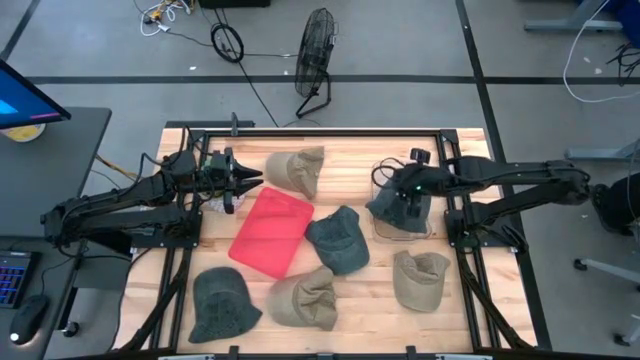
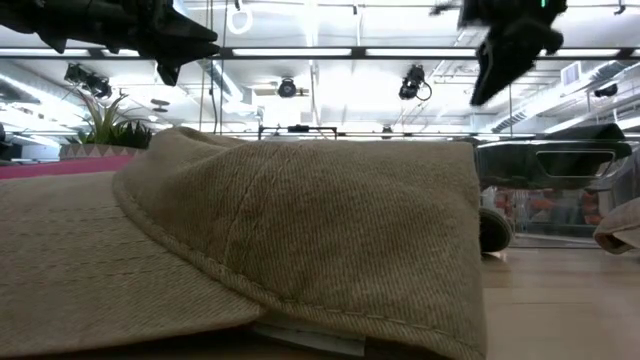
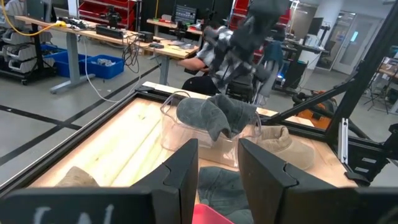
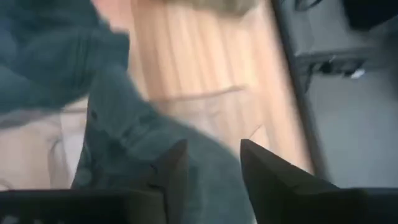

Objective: Pick & Place hat
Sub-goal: Put the top black cap into the transparent bin

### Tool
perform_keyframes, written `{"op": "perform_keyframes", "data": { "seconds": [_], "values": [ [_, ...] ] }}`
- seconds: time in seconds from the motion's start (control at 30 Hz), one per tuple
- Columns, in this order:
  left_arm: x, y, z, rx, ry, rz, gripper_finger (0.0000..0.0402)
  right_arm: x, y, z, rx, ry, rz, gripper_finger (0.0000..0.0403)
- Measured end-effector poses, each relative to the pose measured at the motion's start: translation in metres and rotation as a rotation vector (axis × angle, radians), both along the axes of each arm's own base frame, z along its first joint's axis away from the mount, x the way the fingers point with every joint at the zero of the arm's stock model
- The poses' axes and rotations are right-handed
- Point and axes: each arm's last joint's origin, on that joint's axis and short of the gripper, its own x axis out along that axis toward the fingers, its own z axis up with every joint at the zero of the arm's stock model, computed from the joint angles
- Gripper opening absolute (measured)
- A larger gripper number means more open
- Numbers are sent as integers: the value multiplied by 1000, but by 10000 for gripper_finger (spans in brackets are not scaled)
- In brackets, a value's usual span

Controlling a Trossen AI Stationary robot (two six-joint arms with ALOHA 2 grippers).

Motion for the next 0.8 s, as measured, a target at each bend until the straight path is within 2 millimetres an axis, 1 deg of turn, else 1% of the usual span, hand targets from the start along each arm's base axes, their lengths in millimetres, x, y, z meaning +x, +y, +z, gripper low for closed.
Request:
{"op": "perform_keyframes", "data": {
  "seconds": [0.1,0.2,0.27,0.3,0.5,0.57,0.63,0.73,0.8],
  "values": [
    [0,0,0,0,0,0,117,1,-3,-25,16,96,-16,104],
    [0,0,0,-1,3,0,117,-1,-6,-49,15,224,-9,50],
    [0,0,-1,-3,10,0,117,0,-9,-61,17,270,-10,17],
    [0,0,-1,-4,13,0,117,2,-10,-64,21,282,-7,11],
    [0,0,-2,-6,21,0,117,14,-17,-83,81,375,-10,29],
    [0,0,-2,-7,21,0,117,17,-18,-92,155,415,11,24],
    [0,0,-2,-6,21,0,117,19,-19,-99,189,454,30,15],
    [0,0,-3,-8,27,-1,117,23,-21,-106,187,492,21,6],
    [0,0,-3,-9,28,0,117,25,-22,-104,167,497,16,10]
  ]
}}
